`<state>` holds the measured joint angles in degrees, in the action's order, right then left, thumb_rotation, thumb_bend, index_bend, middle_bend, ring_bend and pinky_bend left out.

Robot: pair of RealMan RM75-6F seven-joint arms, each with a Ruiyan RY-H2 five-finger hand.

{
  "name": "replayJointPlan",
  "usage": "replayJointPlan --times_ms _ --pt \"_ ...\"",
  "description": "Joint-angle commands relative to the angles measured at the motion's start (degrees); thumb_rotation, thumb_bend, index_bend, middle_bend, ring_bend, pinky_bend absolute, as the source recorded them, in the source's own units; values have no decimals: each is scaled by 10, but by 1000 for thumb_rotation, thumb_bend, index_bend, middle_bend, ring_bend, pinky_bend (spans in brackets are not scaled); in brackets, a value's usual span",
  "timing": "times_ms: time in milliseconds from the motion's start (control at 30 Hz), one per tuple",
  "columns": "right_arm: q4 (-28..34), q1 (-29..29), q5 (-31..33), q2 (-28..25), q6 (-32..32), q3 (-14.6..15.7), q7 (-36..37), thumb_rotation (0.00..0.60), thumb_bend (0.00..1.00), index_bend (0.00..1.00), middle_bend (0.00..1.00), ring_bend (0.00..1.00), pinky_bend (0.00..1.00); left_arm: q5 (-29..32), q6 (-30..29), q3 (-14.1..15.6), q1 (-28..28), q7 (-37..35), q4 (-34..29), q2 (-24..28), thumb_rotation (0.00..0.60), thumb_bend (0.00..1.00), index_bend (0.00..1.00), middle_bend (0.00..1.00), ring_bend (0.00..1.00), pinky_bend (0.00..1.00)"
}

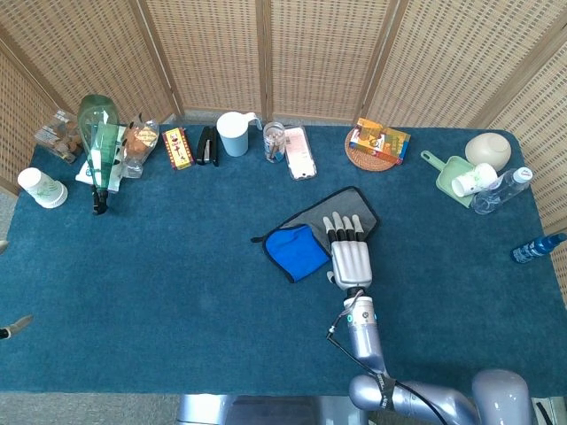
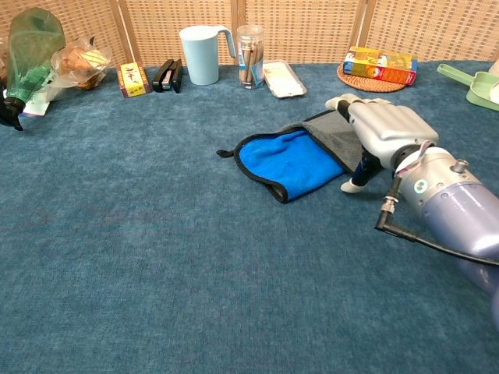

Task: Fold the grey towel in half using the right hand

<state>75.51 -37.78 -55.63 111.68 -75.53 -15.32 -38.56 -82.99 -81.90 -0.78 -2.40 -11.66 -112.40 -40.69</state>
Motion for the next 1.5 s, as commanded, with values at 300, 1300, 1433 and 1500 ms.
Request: replayJointPlan --times_ms 300,1300,1433,1500 --pt "-51 -4 -5 17 11 -22 17 600 15 0 0 0 47 5 2 -1 -2 -1 1 -1 600 81 0 0 0 0" --pt "-107 5 -41 20 11 -24 22 600 387 524 0 0 67 9 4 -1 -2 6 -2 0 600 81 0 0 0 0" --pt "-109 5 -43 20 12 -26 17 600 384 620 0 0 68 8 6 -1 -2 6 -2 0 600 81 0 0 0 0" --pt "-112 3 -46 21 13 -26 14 600 387 645 0 0 70 7 6 0 -2 5 -2 1 600 81 0 0 0 0"
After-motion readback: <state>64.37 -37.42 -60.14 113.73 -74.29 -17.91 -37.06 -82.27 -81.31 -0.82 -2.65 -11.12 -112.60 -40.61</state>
